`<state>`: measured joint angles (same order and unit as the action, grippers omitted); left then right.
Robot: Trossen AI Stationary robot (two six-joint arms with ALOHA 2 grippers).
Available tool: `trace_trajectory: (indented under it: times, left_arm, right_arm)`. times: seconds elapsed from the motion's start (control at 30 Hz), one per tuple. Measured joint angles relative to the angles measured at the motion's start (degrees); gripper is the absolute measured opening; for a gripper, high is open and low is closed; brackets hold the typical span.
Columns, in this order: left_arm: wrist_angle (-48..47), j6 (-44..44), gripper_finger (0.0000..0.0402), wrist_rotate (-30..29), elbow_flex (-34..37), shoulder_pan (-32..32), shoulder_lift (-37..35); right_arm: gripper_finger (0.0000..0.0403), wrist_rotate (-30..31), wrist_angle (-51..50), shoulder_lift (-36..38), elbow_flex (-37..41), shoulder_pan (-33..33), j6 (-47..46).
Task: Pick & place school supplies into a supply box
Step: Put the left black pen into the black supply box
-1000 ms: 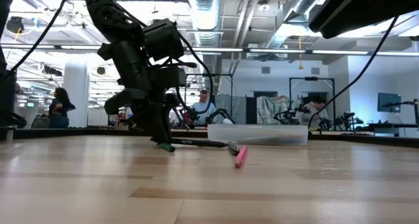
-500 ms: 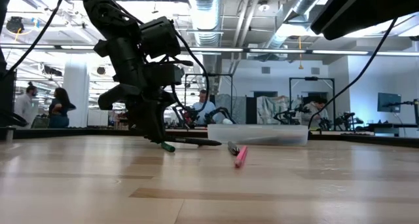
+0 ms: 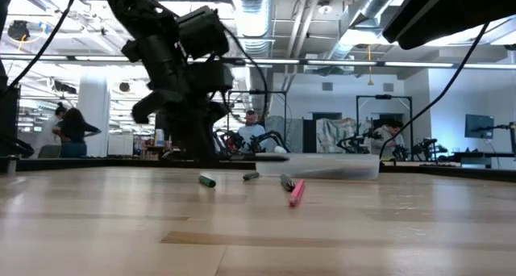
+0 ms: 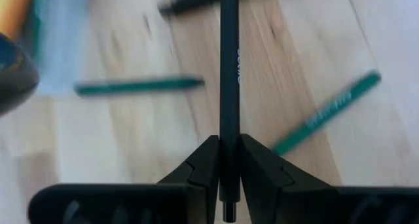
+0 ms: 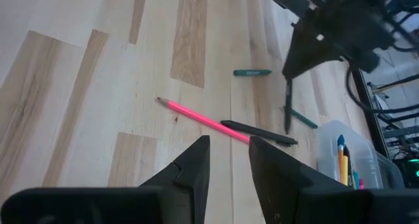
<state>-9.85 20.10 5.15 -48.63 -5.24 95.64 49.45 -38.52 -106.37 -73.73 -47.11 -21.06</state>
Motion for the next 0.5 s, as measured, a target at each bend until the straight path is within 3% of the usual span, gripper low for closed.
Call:
trace_trajectory:
  times: [0.23, 0.37, 0.5]
  left_arm:
    - [1.9, 1.9, 0.0047, -8.2, -6.6, 0.2, 0.0]
    - [10.7, 4.4, 0.0047, -13.6, -7.8, -0.6, 0.0]
    - [20.6, 7.2, 0.0047, -12.3, -7.9, -2.2, 0.0]
  right_arm:
    - [0.0102, 0.0, 0.0, 0.0, 0.0, 0.0, 0.0]
    - [0.0102, 0.0, 0.0, 0.0, 0.0, 0.0, 0.0]
    - [0.0102, 0.0, 0.0, 0.0, 0.0, 0.0, 0.0]
